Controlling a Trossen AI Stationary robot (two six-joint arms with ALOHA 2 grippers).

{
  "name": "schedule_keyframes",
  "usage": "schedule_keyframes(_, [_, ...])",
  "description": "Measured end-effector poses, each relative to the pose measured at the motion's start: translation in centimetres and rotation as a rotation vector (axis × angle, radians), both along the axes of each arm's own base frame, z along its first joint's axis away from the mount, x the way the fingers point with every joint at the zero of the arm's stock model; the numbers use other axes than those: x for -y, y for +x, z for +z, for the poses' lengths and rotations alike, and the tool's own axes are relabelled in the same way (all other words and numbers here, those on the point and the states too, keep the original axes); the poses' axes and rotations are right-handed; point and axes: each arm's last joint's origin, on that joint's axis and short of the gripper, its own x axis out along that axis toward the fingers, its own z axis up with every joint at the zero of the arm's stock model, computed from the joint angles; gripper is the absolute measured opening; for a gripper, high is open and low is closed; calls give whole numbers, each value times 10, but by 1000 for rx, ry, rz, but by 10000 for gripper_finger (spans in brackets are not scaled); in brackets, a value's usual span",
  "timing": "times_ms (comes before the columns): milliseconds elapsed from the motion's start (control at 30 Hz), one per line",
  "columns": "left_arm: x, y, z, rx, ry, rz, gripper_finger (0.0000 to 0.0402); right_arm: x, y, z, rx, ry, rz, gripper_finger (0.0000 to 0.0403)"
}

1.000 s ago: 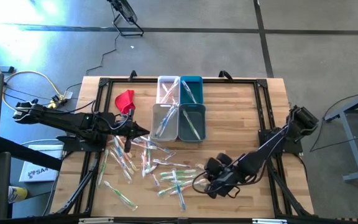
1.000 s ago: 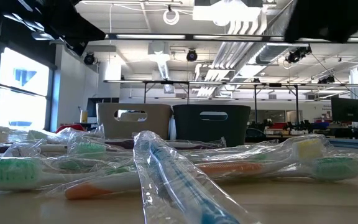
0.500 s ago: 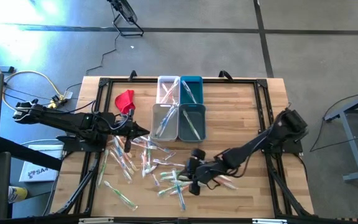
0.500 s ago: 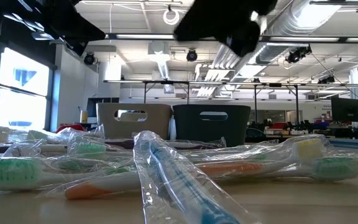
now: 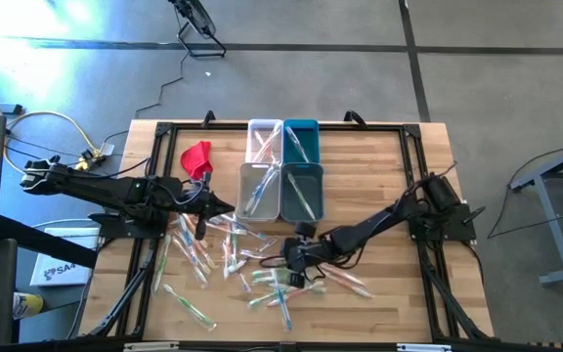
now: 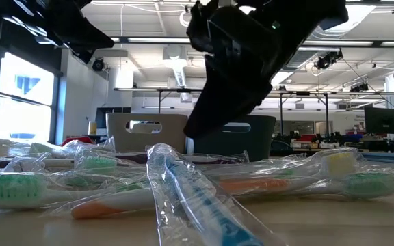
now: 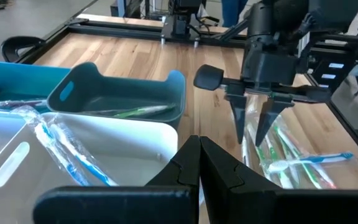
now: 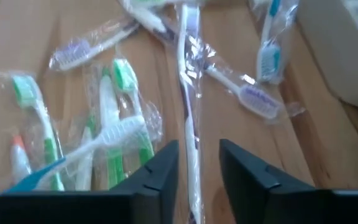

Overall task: Pick & Place Toothbrushes
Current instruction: Put the violet toothbrush into the light blue bin

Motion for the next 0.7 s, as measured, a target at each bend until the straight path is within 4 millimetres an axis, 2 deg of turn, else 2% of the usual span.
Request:
schedule_keyframes(100, [0,0,-1,-7,1,0,0,2,0,-1,-24,7,21,145])
schedule_keyframes(200, [0,0,-1,-6,1,0,0,6,-2,-3,-47,-15,5,156])
schedule_keyframes(333, [0,0,-1,-7,1,0,0,11,-1,-4,-67,-9,1,156])
schedule_keyframes(500, [0,0,-1,-7,1,0,0,12,2,-20,-96,-6,3,153])
schedule_keyframes(700, [0,-1,-2,-27,3,0,0,9,4,-29,-106,0,18,152])
